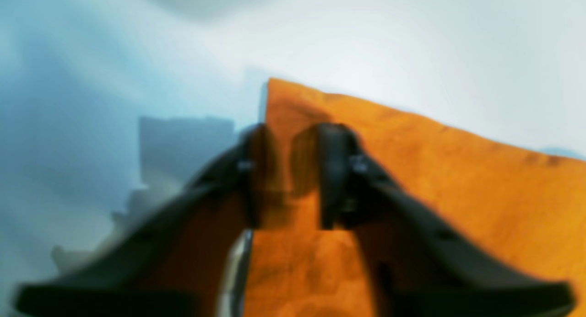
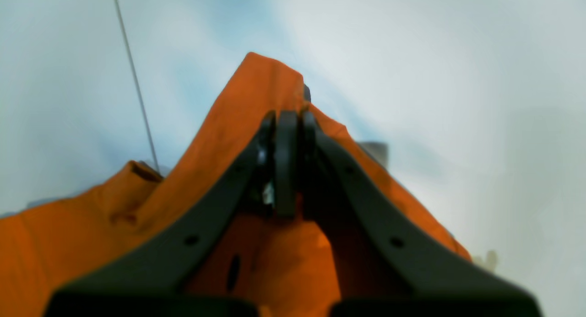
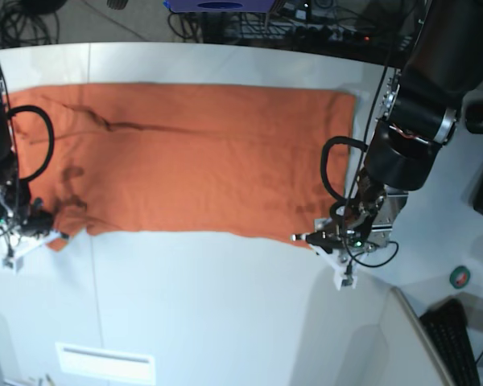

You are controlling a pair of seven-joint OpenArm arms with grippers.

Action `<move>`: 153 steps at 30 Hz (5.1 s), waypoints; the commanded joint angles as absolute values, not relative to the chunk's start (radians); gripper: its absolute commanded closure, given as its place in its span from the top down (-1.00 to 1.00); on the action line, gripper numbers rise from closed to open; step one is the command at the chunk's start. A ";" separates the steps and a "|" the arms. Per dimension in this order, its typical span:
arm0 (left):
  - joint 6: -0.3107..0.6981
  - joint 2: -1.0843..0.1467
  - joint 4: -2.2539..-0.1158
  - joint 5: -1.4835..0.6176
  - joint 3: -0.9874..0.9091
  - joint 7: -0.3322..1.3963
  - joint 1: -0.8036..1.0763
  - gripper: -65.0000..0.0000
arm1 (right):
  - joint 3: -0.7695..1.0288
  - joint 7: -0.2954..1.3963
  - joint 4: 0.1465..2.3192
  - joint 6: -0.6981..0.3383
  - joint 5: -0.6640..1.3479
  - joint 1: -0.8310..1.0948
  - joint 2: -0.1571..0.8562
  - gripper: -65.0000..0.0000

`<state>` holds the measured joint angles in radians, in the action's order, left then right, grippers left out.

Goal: Layout the t-shirt on the table in an organized manner, then fold the t-shirt properly
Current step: 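Lower both grippers to the shirt's hem-side edge and grasp it, then fold the grasped edge over toward the collar side with both grippers, then release the shirt and reposition the left gripper at the strip's end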

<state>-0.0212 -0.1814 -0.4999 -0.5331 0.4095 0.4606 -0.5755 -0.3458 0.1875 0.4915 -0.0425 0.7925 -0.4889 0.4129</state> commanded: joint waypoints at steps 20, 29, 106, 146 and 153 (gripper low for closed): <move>-0.018 -0.242 -0.877 -0.552 0.389 0.618 -0.456 -1.00 | -0.338 0.058 0.509 -0.042 0.794 -0.472 0.469 -1.00; -0.018 -0.268 -1.150 -0.549 0.101 0.779 -0.317 -1.00 | -0.346 0.027 0.547 -0.050 0.794 -0.453 0.496 -1.00; -0.013 -0.355 -1.696 -0.552 -0.053 0.963 0.180 -1.00 | 0.104 0.213 1.333 0.039 0.745 0.297 0.565 -1.00; -0.013 -0.387 -1.696 -0.553 -0.038 0.967 0.214 -1.00 | 0.160 0.318 1.449 0.042 0.745 0.476 0.510 -1.00; -0.013 -0.387 -1.704 -0.553 -0.050 0.967 0.229 -0.51 | 0.160 0.318 1.454 0.203 0.750 0.481 0.510 -0.37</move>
